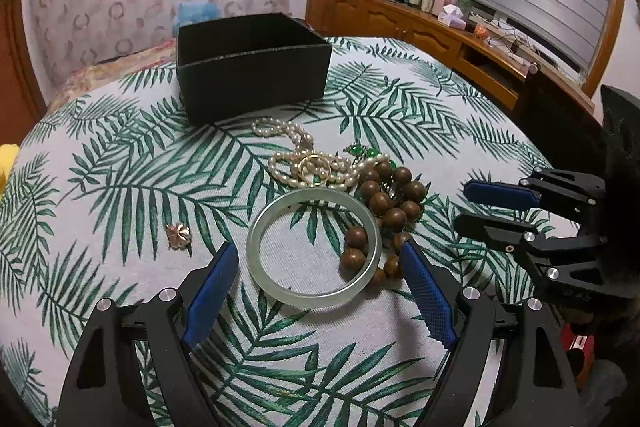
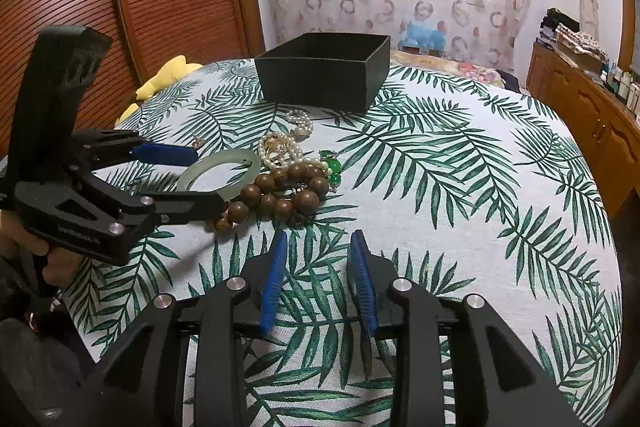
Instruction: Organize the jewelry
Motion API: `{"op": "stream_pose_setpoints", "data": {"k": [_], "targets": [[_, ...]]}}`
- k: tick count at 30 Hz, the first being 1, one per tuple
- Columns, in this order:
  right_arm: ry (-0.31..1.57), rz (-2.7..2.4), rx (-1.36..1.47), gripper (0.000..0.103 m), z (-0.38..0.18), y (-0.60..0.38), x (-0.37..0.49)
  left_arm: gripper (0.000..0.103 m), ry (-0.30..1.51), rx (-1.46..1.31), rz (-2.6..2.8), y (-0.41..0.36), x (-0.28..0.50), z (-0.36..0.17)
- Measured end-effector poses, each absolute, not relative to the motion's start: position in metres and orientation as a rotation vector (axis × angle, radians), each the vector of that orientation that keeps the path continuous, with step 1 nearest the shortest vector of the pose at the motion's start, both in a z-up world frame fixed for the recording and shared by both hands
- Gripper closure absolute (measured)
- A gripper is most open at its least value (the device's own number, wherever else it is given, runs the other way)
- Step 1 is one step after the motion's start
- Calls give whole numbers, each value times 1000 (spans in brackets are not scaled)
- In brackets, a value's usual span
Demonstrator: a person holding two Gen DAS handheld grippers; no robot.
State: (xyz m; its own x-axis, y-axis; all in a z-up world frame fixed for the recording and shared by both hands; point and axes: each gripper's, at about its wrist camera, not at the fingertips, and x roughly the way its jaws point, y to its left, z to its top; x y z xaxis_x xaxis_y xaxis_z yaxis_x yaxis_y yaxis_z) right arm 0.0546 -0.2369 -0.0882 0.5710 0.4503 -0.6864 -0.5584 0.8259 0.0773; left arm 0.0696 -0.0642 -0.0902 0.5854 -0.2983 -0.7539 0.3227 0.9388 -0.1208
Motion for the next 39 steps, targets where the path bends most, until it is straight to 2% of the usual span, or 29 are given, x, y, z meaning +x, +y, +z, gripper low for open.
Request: {"op": "stream_pose_setpoints", "data": {"k": [10, 12, 32, 39], "targets": [[751, 594, -160, 68, -89, -237, 52, 24, 872, 14, -362, -65, 71, -92], [751, 595, -162, 68, -89, -237, 52, 35, 867, 19, -357, -65, 71, -91], [760, 688, -219, 68, -73, -192, 61, 35, 766, -14, -273, -22, 40, -70], [819, 672, -215, 68, -77, -172, 83, 35, 756, -24, -266, -13, 36, -69]]}}
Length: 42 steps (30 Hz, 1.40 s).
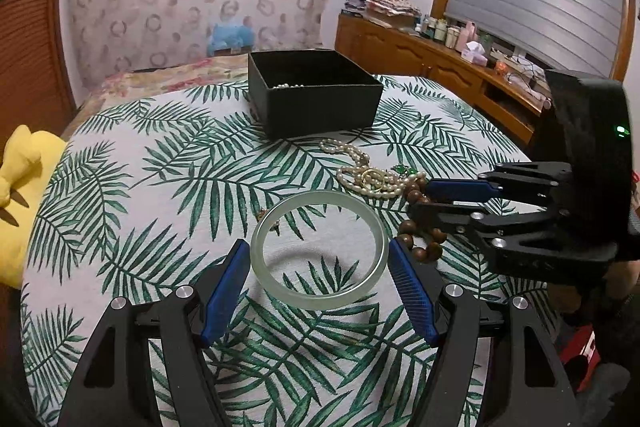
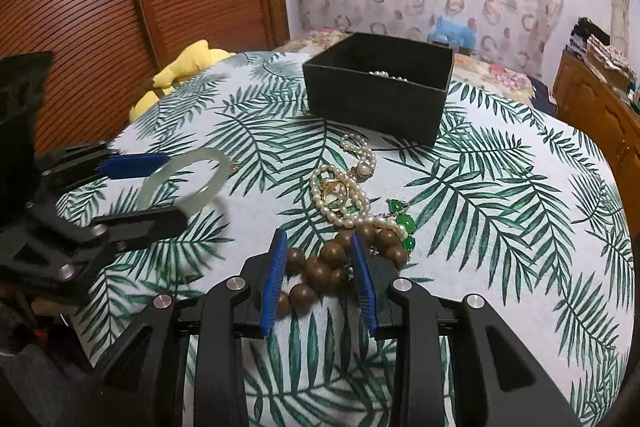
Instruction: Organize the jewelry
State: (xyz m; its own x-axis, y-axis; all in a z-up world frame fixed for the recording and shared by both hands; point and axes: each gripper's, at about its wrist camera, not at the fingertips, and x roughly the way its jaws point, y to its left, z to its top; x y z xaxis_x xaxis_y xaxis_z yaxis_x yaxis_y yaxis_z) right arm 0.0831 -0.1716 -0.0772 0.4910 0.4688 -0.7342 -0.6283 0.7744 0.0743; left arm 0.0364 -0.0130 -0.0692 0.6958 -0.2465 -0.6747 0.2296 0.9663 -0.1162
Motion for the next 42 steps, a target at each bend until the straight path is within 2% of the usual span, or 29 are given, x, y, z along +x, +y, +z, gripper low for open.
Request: {"op": "stream_pose_setpoints", "data": {"k": [7, 8, 9, 14, 25, 26, 29, 42], "targets": [[829, 643, -250, 68, -81, -169, 84, 35, 746, -30, -265, -11, 35, -69], [830, 641, -249, 69, -82, -172, 84, 35, 746, -29, -265, -11, 35, -69], [834, 647, -244, 80, -82, -173, 84, 35, 745, -29, -265, -11, 35, -69], [837, 668, -241, 84, -84, -179, 81, 35, 744, -29, -266, -12, 34, -69], [715, 664, -222, 85, -27, -207, 71, 35, 698, -28, -264, -16, 34, -52], [705, 663, -224, 89, -22, -209, 72, 35, 692, -27, -264, -15, 35, -49], [675, 658, -229, 89, -7, -214, 73, 35, 670, -20, -264, -16, 36, -39], [603, 661, -257, 89, 28, -212, 100, 35, 625, -2, -247, -14, 58, -18]]}}
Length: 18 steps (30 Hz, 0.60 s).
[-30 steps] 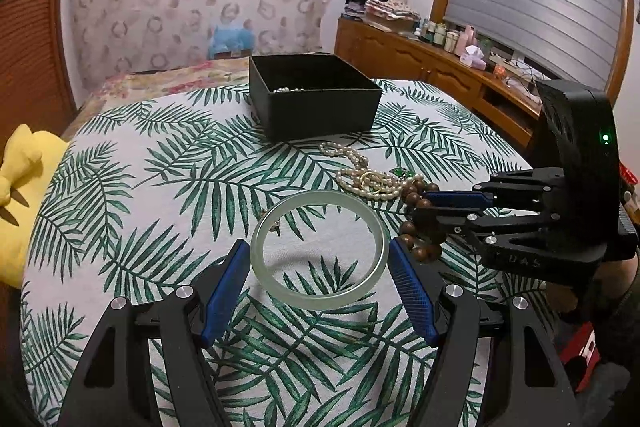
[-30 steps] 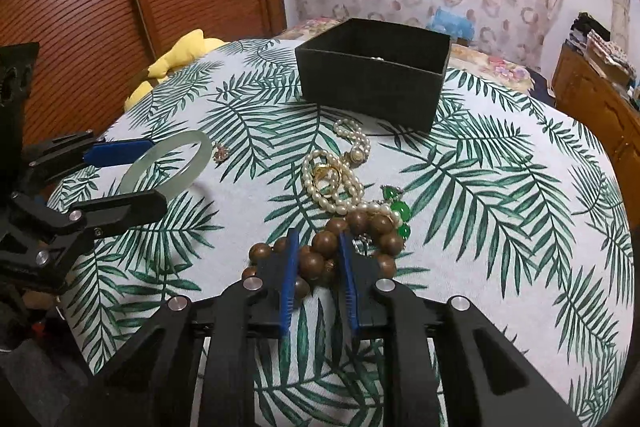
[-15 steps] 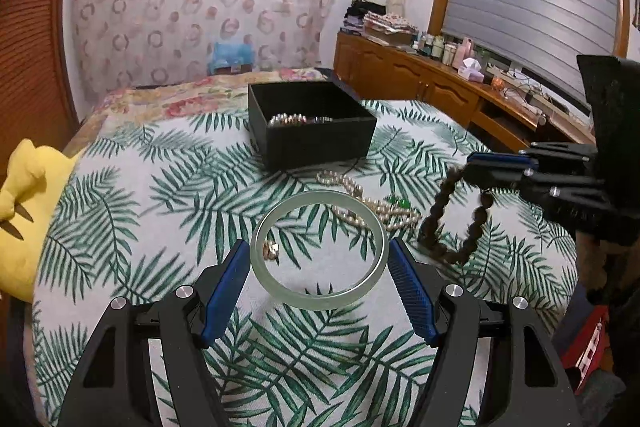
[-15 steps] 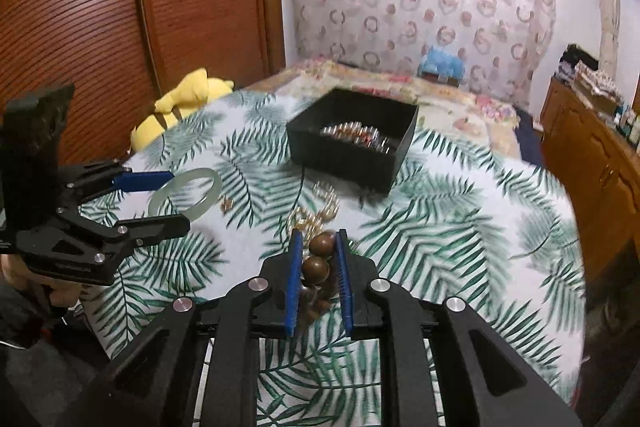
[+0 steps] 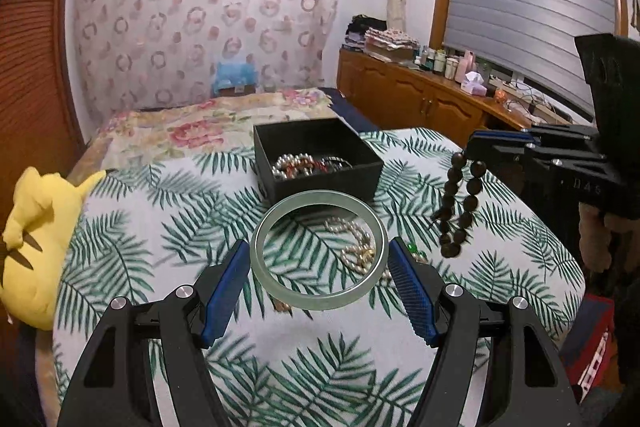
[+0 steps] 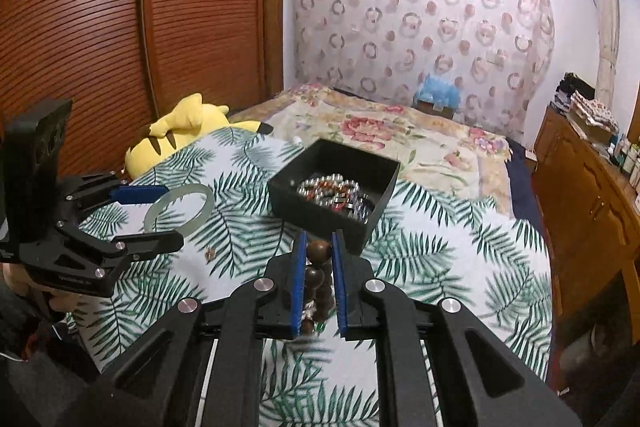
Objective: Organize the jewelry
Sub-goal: 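Grasp the brown bead bracelet with the right tool while the left tool grasps the jade bangle, then lower the jade bangle into the box with the left tool while the right tool releases the beads there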
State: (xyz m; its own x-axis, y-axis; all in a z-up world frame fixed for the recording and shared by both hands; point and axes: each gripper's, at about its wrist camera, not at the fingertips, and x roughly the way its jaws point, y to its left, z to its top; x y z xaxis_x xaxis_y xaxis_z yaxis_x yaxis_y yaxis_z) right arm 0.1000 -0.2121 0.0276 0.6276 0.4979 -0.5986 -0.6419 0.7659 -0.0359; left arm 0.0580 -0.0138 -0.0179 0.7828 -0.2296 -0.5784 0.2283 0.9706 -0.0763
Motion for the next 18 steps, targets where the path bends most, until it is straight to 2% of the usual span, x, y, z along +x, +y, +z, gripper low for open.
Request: {"op": "stream_pose_setpoints", "data": {"k": [18], "targets": [[538, 694, -293, 89, 64, -187, 184, 35, 623, 25, -230, -16, 130, -4]]}}
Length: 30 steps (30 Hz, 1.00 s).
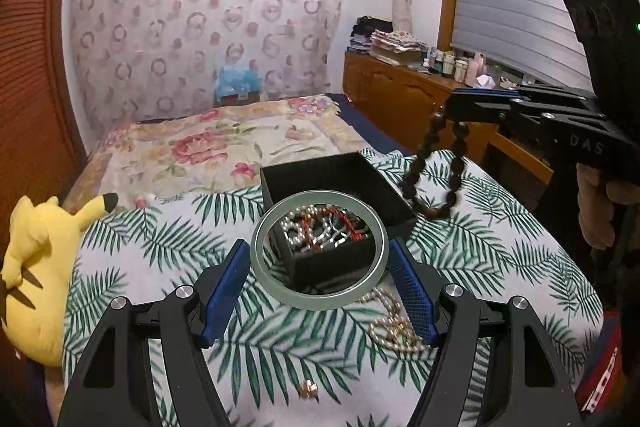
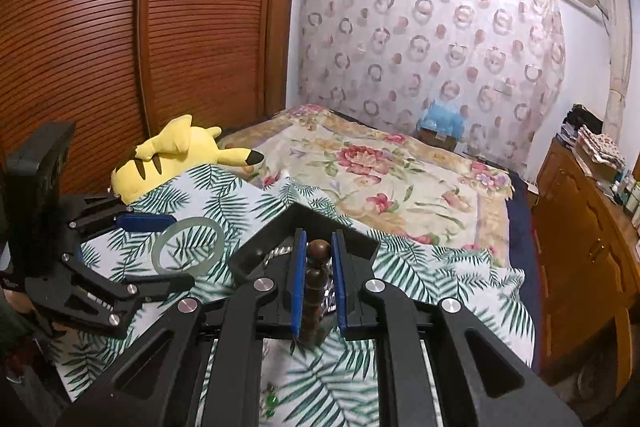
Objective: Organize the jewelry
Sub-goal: 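Lower the jade bangle into the box with the left tool while the right tool releases the beads there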
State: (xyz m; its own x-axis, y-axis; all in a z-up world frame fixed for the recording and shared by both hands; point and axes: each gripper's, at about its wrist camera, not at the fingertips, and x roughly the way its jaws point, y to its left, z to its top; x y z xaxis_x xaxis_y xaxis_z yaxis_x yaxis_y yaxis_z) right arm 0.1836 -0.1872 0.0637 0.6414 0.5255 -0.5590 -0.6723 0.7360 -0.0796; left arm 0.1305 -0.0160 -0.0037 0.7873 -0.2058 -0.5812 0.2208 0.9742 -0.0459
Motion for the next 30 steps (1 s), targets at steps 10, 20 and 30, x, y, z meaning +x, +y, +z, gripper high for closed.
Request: {"op": "stream_pose_setpoints", "data": {"k": [10, 20, 30], "targets": [[570, 724, -302, 89, 52, -164, 243, 35, 645, 36, -209, -13, 171, -4], [631, 726, -241, 76, 25, -162, 282, 35, 665, 63, -208, -20, 198, -8], [650, 709, -227, 76, 12, -181, 282, 35, 714, 92, -221, -36, 234, -21]]}}
